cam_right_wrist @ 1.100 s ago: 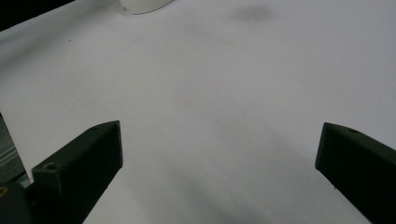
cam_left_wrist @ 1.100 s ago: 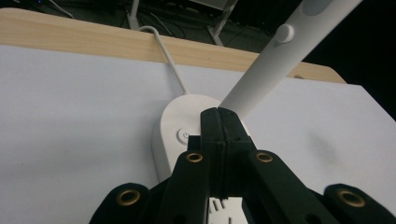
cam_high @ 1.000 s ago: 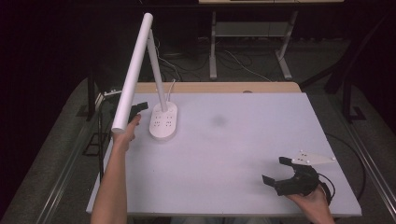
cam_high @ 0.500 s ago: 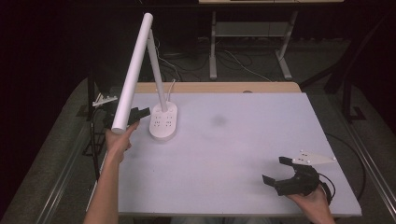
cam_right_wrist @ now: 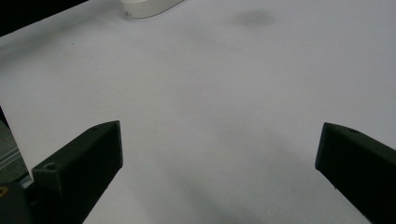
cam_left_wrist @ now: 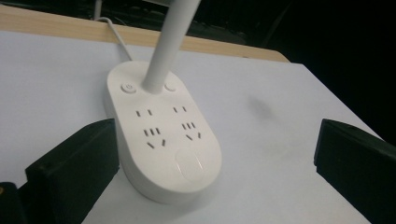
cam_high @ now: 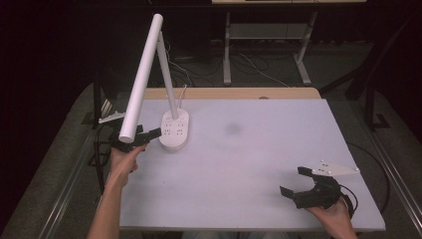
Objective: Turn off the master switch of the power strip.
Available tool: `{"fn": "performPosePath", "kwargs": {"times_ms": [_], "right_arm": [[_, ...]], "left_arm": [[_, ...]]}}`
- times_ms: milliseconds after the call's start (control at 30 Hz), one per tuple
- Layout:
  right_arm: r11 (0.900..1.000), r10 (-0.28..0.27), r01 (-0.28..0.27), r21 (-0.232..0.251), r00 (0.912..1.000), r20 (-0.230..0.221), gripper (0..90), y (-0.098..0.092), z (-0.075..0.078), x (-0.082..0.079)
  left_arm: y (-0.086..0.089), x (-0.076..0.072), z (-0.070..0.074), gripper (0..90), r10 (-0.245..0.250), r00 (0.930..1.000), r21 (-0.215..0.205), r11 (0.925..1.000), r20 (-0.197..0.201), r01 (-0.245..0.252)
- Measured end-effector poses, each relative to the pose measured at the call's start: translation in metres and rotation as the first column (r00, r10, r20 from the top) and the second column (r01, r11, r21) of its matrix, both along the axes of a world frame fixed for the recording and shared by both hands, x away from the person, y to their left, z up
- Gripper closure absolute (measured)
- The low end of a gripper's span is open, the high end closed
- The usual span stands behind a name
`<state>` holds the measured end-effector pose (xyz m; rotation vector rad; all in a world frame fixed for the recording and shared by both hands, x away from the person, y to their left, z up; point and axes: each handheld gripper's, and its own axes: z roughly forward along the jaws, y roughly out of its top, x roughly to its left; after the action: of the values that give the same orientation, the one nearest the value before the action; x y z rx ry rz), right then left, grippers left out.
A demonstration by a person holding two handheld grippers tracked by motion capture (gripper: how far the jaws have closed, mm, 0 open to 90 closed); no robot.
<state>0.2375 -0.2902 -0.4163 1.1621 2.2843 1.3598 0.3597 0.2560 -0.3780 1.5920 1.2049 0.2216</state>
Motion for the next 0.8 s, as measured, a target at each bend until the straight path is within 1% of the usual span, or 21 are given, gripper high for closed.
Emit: {"fn": "performPosePath", "kwargs": {"times_ms": [100,133,167,333,400,500,600,733,767,800], "right_arm": [[1.000,0.000,0.000,0.002,1.0000,0.001,0.3,0.000,0.000,0.000],[1.000,0.000,0.000,0.002,1.0000,0.001,0.3,0.000,0.000,0.000],[1.000,0.001,-0.001,0.003,1.0000,0.001,0.3,0.000,0.000,0.000],[1.000,0.000,0.000,0.003,1.0000,0.002,0.3,0.000,0.001,-0.001],[1.000,0.000,0.000,0.003,1.0000,0.002,0.3,0.001,0.001,-0.001],[1.000,0.001,-0.001,0.002,1.0000,0.003,0.3,0.001,0.001,-0.001],[1.000,0.001,-0.001,-0.001,1.0000,0.005,0.3,0.001,0.001,-0.001],[1.000,0.003,-0.003,0.004,1.0000,0.007,0.3,0.001,0.001,-0.002],[1.000,0.003,-0.003,0.004,1.0000,0.007,0.3,0.001,0.001,-0.002],[1.000,0.001,-0.001,0.005,1.0000,0.007,0.3,0.001,0.001,-0.002]], "left_arm": [[-0.001,-0.009,-0.001,0.0,-0.015,0.9998,0.010,0.9998,0.011,0.015],[-0.002,-0.012,-0.001,0.0,-0.017,0.9998,0.008,0.9998,0.009,0.017],[-0.002,-0.014,-0.001,0.0,-0.023,0.9996,0.010,0.9997,0.018,0.023],[-0.005,-0.029,-0.002,0.0,-0.049,0.9981,0.014,0.9987,0.037,0.048],[-0.007,-0.035,-0.004,0.0,-0.053,0.9975,0.006,0.9986,0.046,0.053],[-0.011,-0.041,-0.005,0.0,-0.062,0.9969,-0.003,0.9981,0.049,0.062],[-0.015,-0.048,-0.008,0.0,-0.074,0.9956,-0.006,0.9972,0.057,0.075],[-0.023,-0.059,-0.011,0.0,-0.101,0.9932,0.005,0.9948,0.057,0.101],[-0.025,-0.062,-0.012,0.0,-0.112,0.9920,0.014,0.9937,0.059,0.111],[-0.028,-0.066,-0.014,0.0,-0.115,0.9913,0.015,0.9934,0.064,0.114]]}}
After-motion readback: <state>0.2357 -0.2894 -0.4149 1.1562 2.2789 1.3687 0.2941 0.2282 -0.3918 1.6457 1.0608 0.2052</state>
